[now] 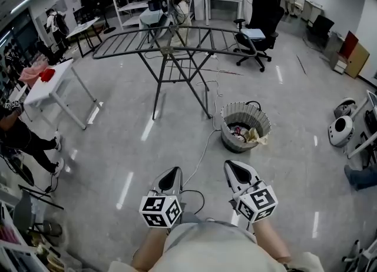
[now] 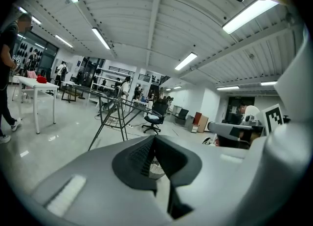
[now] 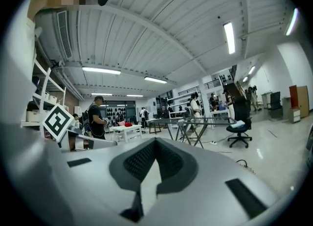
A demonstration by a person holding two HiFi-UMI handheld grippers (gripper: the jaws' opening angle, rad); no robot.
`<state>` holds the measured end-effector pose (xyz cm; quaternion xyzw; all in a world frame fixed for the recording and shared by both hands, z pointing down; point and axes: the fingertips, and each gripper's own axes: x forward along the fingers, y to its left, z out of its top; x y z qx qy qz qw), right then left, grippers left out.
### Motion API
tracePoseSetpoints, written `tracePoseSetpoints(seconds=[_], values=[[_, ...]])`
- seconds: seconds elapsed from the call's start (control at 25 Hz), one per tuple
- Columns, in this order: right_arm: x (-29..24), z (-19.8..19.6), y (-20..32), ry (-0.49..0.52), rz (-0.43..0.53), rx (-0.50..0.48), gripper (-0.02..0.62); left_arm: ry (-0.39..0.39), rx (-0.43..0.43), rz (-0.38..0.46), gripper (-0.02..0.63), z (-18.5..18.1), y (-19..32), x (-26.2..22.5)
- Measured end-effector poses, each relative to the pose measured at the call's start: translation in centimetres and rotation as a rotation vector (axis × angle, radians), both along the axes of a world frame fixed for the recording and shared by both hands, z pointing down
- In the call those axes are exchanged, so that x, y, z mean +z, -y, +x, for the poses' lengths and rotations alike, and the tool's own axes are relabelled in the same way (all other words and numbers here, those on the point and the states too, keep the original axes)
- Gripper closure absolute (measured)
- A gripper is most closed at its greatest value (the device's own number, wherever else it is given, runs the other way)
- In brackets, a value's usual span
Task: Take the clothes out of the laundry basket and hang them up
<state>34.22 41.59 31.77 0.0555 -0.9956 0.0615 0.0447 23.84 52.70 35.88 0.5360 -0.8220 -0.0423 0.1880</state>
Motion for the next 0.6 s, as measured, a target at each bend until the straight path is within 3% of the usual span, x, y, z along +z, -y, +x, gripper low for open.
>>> tracePoseSetpoints(seconds=[0.2, 0.28, 0.36, 0.6], values=[[-0.6, 1.4, 1.1, 0.016, -0.025, 0.035, 0.594, 0.009, 0.018, 0.013, 0.591, 1.4, 0.4, -0.8], [-0.5, 1.9, 1.6, 0.008, -0.046, 0.040, 0.591, 0.017, 0.030, 0.005, 0.526, 2.0, 0.9, -0.8], [-0.2, 2.2, 1.7, 0.004, -0.068, 0.030, 0.492, 0.025, 0.039, 0.000, 0.500, 2.4, 1.1, -0.7], [0.6, 2.3, 1.6, 0.015, -0.086, 0.023, 0.341, 0.017, 0.119, 0.004, 0.390, 3.2, 2.5, 0.0]])
